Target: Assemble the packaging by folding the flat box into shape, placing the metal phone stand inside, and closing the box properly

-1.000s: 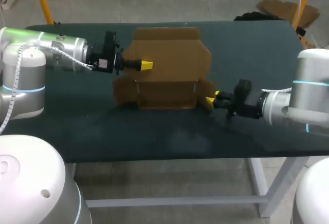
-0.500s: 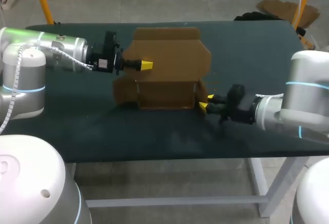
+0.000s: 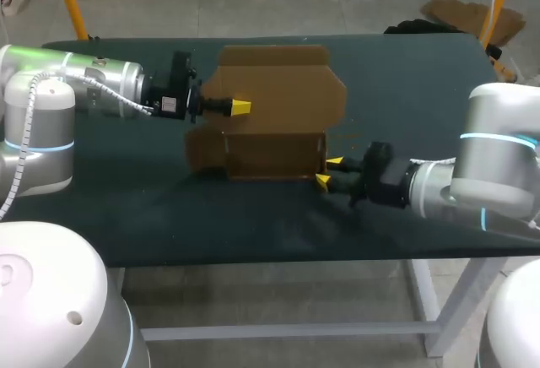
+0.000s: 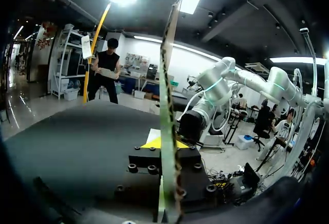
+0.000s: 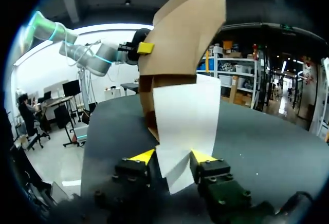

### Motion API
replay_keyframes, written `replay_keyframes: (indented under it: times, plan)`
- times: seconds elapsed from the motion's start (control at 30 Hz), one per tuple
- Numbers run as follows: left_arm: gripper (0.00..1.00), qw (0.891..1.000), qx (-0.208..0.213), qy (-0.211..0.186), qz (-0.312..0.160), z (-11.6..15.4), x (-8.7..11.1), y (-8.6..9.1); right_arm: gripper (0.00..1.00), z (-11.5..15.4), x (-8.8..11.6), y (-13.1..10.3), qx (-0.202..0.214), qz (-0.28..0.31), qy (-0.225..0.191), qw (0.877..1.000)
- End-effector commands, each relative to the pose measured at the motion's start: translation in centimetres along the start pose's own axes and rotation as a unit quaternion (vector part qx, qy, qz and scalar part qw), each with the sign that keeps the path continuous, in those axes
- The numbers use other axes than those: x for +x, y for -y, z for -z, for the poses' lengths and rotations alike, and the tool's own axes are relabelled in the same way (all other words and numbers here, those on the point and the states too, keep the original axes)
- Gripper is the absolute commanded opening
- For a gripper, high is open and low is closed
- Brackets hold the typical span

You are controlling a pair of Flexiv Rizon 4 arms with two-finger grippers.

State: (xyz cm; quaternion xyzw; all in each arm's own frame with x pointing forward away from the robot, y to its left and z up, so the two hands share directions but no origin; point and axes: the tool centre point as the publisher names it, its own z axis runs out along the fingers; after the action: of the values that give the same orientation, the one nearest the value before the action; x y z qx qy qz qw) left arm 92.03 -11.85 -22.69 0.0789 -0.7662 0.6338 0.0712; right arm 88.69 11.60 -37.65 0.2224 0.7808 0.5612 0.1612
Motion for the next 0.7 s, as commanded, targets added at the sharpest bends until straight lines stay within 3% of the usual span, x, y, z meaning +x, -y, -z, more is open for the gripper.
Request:
replay_keyframes:
  times: [0.03,0.13,0.43,0.7]
  plan:
    - [0.0,1.0,0.0,-0.001,0.0,-0.1,-0.1,-0.3,0.55,-1.1,0.3,0.1,-0.002,-0.002,-0.004,1.0]
    - [0.0,1.0,0.0,-0.001,0.0,-0.1,-0.1,-0.3,0.5,-1.3,0.4,0.1,-0.003,-0.003,-0.006,1.0]
    - [0.0,1.0,0.0,-0.001,0.0,-0.1,-0.1,-0.3,0.49,-2.3,1.2,-0.4,-0.013,-0.004,-0.019,1.0]
    - [0.0,1.0,0.0,-0.001,0.0,-0.1,-0.1,-0.3,0.62,-2.4,1.8,-0.7,-0.022,-0.003,-0.023,0.999]
